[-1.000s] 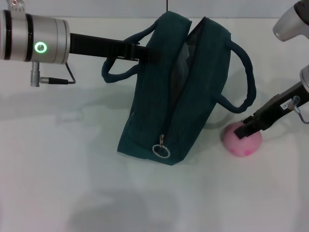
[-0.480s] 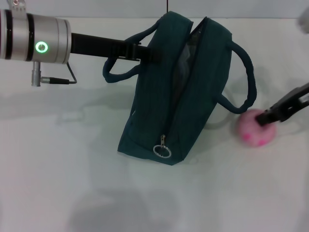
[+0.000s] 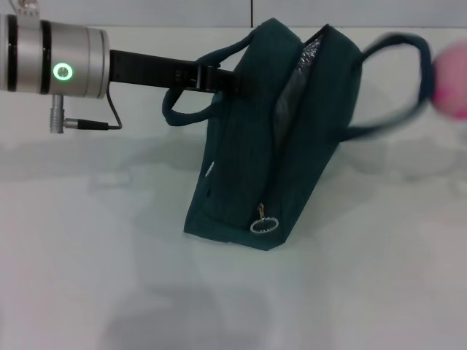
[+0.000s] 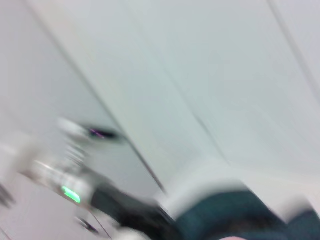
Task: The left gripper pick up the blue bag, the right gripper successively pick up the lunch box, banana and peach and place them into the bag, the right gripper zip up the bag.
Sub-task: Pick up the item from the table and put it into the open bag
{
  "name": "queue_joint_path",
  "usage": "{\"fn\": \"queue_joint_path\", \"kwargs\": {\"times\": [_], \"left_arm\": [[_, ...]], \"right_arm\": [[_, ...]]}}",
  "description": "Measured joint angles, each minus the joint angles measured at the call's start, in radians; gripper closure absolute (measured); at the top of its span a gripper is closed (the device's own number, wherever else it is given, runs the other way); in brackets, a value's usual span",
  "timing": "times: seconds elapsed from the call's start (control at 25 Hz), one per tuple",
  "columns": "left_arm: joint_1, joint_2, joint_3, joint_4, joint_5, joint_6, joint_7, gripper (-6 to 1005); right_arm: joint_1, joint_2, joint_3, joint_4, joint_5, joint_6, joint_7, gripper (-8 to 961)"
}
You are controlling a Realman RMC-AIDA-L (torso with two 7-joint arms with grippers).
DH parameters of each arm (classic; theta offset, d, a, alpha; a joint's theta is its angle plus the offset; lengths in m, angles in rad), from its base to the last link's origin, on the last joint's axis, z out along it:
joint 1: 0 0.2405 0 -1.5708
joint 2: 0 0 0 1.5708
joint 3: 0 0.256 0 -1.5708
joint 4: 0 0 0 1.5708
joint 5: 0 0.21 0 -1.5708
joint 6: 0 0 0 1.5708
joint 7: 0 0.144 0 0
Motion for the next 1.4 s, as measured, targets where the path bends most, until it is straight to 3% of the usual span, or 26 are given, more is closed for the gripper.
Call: {"fn": "queue_joint_path", "kwargs": {"times": [0.12, 0.4, 0.6, 0.88, 1.12, 1.4], "left_arm": [[-0.003, 0.0, 0.0, 0.0, -0.001, 0.001, -0.007, 945], [-0.015, -0.001, 0.0, 0.0, -0.002, 0.001, -0.009, 945], [-0.012, -0.002, -0.001, 0.0, -0.003, 0.001, -0.01, 945], [-0.001, -0.002, -0.004, -0.001, -0.004, -0.001, -0.009, 945], [-0.003, -0.002, -0.003, -0.003, -0.004, -0.005, -0.009, 945], [-0.009, -0.001, 0.0, -0.003, -0.004, -0.005, -0.01, 945]], "right_arm": [[-0.015, 0.009, -0.023, 0.001, 0.157, -0.009, -0.066, 911], [0.086, 0.103, -0.127, 0.06, 0.175, 0.072, -0.249, 917], [0.115, 0.151, -0.174, 0.046, 0.239, 0.091, -0.349, 916], [0.06, 0.148, -0.191, 0.032, 0.489, 0.039, -0.458, 915], [0.062, 0.148, -0.274, 0.082, 0.38, 0.174, -0.496, 913], [0.063, 0.153, -0.498, 0.161, 0.335, 0.356, -0.594, 912]]}}
